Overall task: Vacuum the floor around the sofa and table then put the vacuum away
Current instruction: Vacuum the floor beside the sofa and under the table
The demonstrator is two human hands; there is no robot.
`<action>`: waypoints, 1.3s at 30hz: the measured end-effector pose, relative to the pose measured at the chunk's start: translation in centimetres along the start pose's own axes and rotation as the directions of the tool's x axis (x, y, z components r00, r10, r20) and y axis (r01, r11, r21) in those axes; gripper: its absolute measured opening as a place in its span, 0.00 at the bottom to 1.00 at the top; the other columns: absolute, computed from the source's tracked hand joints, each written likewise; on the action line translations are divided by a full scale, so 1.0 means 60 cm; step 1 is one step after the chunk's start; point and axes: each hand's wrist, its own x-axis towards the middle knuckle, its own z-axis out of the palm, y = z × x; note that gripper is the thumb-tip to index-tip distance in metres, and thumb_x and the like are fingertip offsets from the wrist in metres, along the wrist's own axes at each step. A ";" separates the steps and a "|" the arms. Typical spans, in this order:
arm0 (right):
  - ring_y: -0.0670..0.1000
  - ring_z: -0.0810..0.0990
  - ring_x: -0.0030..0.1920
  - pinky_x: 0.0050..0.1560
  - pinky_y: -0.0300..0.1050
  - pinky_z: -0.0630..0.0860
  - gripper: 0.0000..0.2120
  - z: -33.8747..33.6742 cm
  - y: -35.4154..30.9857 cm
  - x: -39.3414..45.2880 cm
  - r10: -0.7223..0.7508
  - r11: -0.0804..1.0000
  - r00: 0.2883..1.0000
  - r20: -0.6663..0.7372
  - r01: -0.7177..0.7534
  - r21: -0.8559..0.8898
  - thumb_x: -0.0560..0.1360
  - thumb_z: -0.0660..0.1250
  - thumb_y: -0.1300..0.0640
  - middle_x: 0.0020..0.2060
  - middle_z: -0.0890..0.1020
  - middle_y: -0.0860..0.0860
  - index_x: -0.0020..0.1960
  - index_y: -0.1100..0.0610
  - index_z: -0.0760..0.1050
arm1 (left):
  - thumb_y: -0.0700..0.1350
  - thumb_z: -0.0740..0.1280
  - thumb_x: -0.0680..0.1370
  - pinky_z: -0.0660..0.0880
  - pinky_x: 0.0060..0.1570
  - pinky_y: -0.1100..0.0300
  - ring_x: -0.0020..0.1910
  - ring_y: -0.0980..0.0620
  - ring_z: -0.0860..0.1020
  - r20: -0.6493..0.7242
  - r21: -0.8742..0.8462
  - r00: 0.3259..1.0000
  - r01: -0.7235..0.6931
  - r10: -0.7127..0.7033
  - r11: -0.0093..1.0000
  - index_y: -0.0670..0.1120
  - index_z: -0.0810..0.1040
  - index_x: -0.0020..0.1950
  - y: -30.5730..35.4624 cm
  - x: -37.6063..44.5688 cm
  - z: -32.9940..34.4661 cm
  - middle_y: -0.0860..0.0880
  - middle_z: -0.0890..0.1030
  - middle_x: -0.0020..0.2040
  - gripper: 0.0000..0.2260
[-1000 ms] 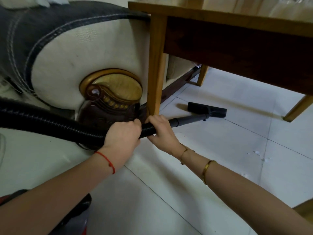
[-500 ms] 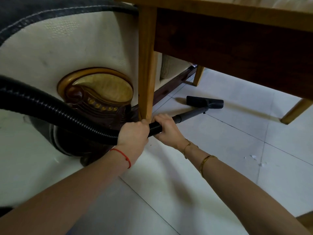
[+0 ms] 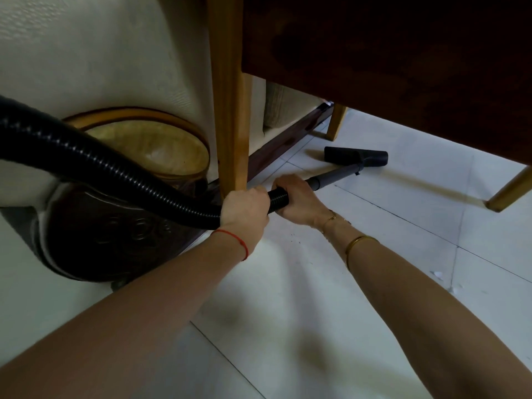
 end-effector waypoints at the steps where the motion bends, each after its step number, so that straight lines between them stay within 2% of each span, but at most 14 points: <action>1: 0.51 0.71 0.39 0.38 0.44 0.66 0.05 -0.001 -0.002 0.002 -0.002 1.000 1.000 0.007 0.002 -0.004 0.67 0.70 0.63 0.37 0.77 0.54 0.40 0.61 0.74 | 0.46 0.62 0.79 0.70 0.37 0.58 0.47 0.47 0.80 -0.001 -0.004 1.000 0.005 -0.005 1.000 0.42 0.69 0.60 -0.001 0.000 -0.001 0.46 0.79 0.51 0.12; 5: 0.52 0.72 0.38 0.38 0.47 0.68 0.04 -0.001 -0.017 0.008 -0.036 0.999 0.999 -0.008 0.036 0.024 0.65 0.69 0.65 0.35 0.77 0.55 0.38 0.63 0.74 | 0.46 0.62 0.79 0.69 0.39 0.58 0.49 0.48 0.80 0.003 -0.017 1.000 0.010 -0.009 1.000 0.42 0.70 0.60 -0.014 -0.010 -0.007 0.46 0.79 0.52 0.12; 8: 0.44 0.69 0.32 0.33 0.37 0.64 0.08 0.005 -0.044 0.004 -0.081 0.991 0.995 -0.065 0.087 0.106 0.63 0.69 0.67 0.31 0.73 0.46 0.35 0.58 0.71 | 0.46 0.62 0.80 0.68 0.39 0.58 0.50 0.48 0.80 0.002 0.023 1.000 0.015 -0.015 1.000 0.43 0.70 0.60 -0.032 -0.024 -0.014 0.47 0.80 0.52 0.12; 10: 0.42 0.68 0.32 0.33 0.35 0.62 0.11 0.014 -0.067 -0.003 -0.115 0.982 0.989 -0.096 0.128 0.142 0.63 0.70 0.67 0.30 0.72 0.44 0.35 0.55 0.70 | 0.47 0.62 0.80 0.69 0.40 0.58 0.50 0.48 0.80 -0.002 0.043 1.000 0.004 -0.004 0.999 0.43 0.70 0.60 -0.048 -0.040 -0.017 0.47 0.80 0.53 0.12; 13: 0.48 0.69 0.35 0.35 0.37 0.63 0.08 0.035 -0.097 -0.016 -0.141 0.978 0.983 -0.116 0.156 0.137 0.65 0.71 0.64 0.34 0.75 0.51 0.37 0.57 0.71 | 0.49 0.63 0.79 0.68 0.39 0.57 0.48 0.48 0.81 -0.008 0.063 1.000 -0.023 0.024 0.998 0.43 0.70 0.59 -0.079 -0.074 -0.022 0.47 0.79 0.52 0.13; 16: 0.49 0.69 0.39 0.39 0.41 0.67 0.10 0.053 -0.131 -0.032 -0.133 0.979 0.986 -0.098 0.146 0.139 0.64 0.72 0.62 0.36 0.75 0.50 0.39 0.56 0.71 | 0.49 0.62 0.79 0.67 0.38 0.58 0.48 0.48 0.81 -0.007 0.094 0.999 -0.044 0.044 0.995 0.44 0.69 0.59 -0.108 -0.114 -0.028 0.48 0.80 0.52 0.13; 19: 0.46 0.68 0.40 0.39 0.33 0.63 0.12 0.060 -0.174 -0.053 -0.126 0.976 0.986 -0.109 0.143 0.162 0.64 0.74 0.61 0.37 0.74 0.47 0.39 0.55 0.71 | 0.48 0.62 0.79 0.67 0.38 0.57 0.48 0.48 0.81 -0.007 0.114 0.999 -0.050 0.051 0.992 0.44 0.69 0.60 -0.132 -0.151 -0.037 0.47 0.80 0.53 0.13; 22: 0.47 0.69 0.41 0.38 0.37 0.61 0.11 0.060 -0.220 -0.070 -0.155 0.981 0.978 -0.137 0.169 0.099 0.66 0.73 0.58 0.37 0.74 0.48 0.41 0.54 0.70 | 0.48 0.63 0.78 0.67 0.38 0.57 0.48 0.47 0.81 -0.018 0.123 0.998 -0.051 0.054 0.991 0.44 0.70 0.58 -0.160 -0.184 -0.049 0.47 0.80 0.52 0.12; 26: 0.52 0.72 0.41 0.40 0.43 0.63 0.10 0.058 -0.277 -0.086 -0.212 0.977 0.966 -0.150 0.208 -0.039 0.67 0.70 0.56 0.39 0.77 0.51 0.43 0.55 0.70 | 0.49 0.64 0.78 0.67 0.38 0.56 0.47 0.47 0.81 -0.067 0.140 0.994 -0.075 0.085 0.987 0.45 0.70 0.57 -0.201 -0.225 -0.065 0.48 0.81 0.51 0.12; 32: 0.51 0.70 0.41 0.41 0.45 0.67 0.10 0.060 -0.340 -0.104 -0.149 0.988 0.957 -0.249 0.135 -0.072 0.69 0.68 0.59 0.39 0.74 0.51 0.43 0.55 0.67 | 0.51 0.64 0.77 0.71 0.38 0.57 0.46 0.49 0.81 -0.151 0.163 0.980 -0.102 0.127 0.981 0.46 0.68 0.57 -0.242 -0.264 -0.082 0.50 0.80 0.50 0.13; 39: 0.53 0.70 0.43 0.43 0.43 0.63 0.11 0.046 -0.330 -0.123 -0.054 0.994 0.940 -0.338 0.017 -0.111 0.68 0.69 0.63 0.42 0.75 0.54 0.46 0.57 0.68 | 0.51 0.64 0.77 0.69 0.37 0.57 0.47 0.49 0.81 -0.191 0.158 0.965 -0.150 0.179 0.976 0.46 0.68 0.58 -0.225 -0.245 -0.088 0.50 0.79 0.51 0.13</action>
